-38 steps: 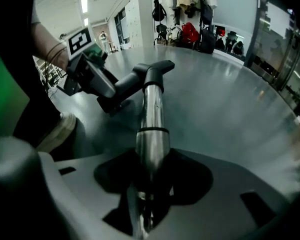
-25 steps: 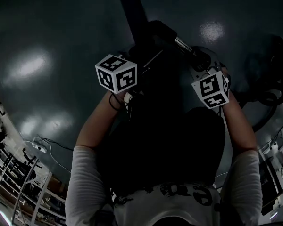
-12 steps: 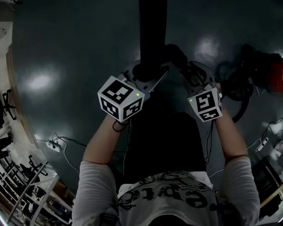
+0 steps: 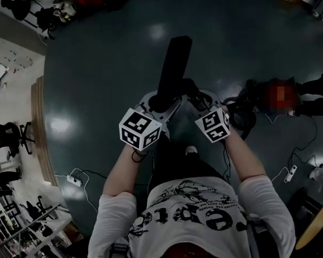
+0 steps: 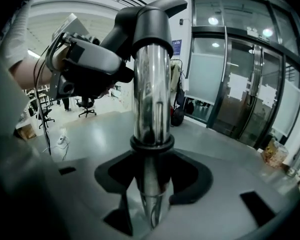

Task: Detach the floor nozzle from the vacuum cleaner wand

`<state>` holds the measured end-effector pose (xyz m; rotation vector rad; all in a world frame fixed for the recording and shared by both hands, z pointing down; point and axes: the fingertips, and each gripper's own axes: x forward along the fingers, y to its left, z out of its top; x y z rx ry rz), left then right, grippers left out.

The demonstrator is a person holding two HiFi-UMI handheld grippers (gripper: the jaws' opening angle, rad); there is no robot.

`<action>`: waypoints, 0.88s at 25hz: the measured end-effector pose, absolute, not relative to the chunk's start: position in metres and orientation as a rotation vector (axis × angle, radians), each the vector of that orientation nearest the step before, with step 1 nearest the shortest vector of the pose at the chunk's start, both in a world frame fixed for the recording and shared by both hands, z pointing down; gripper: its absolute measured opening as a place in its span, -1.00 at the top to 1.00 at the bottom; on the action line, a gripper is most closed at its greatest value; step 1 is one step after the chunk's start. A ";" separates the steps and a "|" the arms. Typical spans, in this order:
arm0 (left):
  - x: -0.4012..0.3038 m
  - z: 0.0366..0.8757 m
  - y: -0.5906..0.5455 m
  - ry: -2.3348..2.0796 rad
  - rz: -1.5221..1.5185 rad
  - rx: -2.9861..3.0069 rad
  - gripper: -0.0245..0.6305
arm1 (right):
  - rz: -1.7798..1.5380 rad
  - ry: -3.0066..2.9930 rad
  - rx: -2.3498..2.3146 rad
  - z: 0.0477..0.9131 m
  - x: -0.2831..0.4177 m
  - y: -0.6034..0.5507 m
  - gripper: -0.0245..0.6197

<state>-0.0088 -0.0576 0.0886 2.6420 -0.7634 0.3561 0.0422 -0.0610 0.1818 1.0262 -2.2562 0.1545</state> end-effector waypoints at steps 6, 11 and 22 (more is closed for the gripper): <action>0.005 -0.001 0.010 -0.873 0.270 2.705 0.49 | 0.071 -2.289 1.035 0.093 0.058 0.003 0.35; 0.013 -0.022 0.054 -0.990 0.211 2.710 0.49 | 0.072 -2.296 1.020 0.075 0.066 0.048 0.35; -0.001 -0.075 0.075 -1.334 0.178 2.715 0.53 | 0.162 -2.232 1.007 0.100 0.083 0.086 0.35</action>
